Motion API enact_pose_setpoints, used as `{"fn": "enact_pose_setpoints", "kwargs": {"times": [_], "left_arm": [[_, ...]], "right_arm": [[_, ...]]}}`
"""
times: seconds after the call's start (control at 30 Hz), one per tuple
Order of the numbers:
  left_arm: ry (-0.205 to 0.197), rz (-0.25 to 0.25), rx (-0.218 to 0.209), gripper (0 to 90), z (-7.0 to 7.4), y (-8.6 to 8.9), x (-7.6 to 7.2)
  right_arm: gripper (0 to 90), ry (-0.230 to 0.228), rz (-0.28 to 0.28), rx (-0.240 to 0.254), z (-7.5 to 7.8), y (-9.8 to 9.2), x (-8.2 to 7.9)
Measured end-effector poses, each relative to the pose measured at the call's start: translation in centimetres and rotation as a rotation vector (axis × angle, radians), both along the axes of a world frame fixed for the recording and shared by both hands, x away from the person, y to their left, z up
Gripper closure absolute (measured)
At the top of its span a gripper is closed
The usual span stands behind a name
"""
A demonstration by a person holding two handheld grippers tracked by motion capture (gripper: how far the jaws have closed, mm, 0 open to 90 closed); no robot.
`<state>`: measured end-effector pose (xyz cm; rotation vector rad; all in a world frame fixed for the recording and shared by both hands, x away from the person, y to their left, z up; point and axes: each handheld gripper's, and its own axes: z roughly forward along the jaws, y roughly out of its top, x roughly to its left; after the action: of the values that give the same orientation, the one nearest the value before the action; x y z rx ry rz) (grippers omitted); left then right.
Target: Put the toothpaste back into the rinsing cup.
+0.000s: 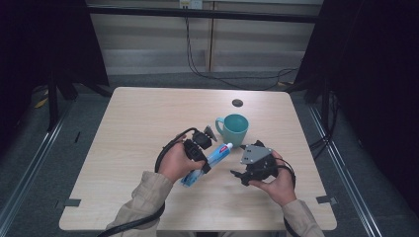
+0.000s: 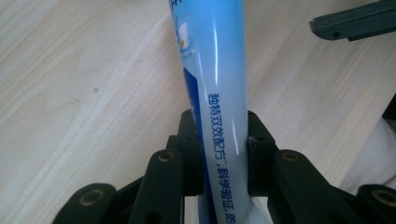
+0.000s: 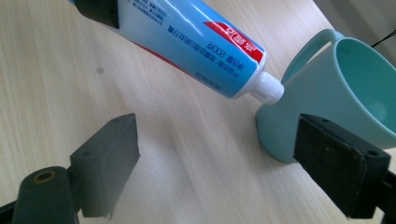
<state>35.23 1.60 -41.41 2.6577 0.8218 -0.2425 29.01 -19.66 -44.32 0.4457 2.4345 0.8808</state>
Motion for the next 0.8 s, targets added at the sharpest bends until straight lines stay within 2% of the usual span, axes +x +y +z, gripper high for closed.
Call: {"fn": "enact_pose_setpoints", "kwargs": {"times": [0.3, 0.43, 0.6, 0.8], "left_arm": [[0.003, -0.016, -0.007, 73.0, -0.1, -0.3, 0.1], [0.007, -0.029, -0.007, 73.0, -0.3, -0.2, 0.1], [0.012, -0.026, -0.012, 73.0, -0.3, -0.2, 0.0], [0.019, -0.036, -0.015, 72.8, -0.5, -0.4, 0.0]], "right_arm": [[13.8, -0.006, 0.031, -0.036, -0.2, 0.4, 0.1], [13.8, -0.025, 0.047, -0.061, 0.0, 0.9, 0.2], [13.8, -0.033, 0.062, -0.046, 0.2, 1.1, 0.2], [13.8, -0.024, 0.063, -0.063, 0.1, 1.4, 0.3]]}}
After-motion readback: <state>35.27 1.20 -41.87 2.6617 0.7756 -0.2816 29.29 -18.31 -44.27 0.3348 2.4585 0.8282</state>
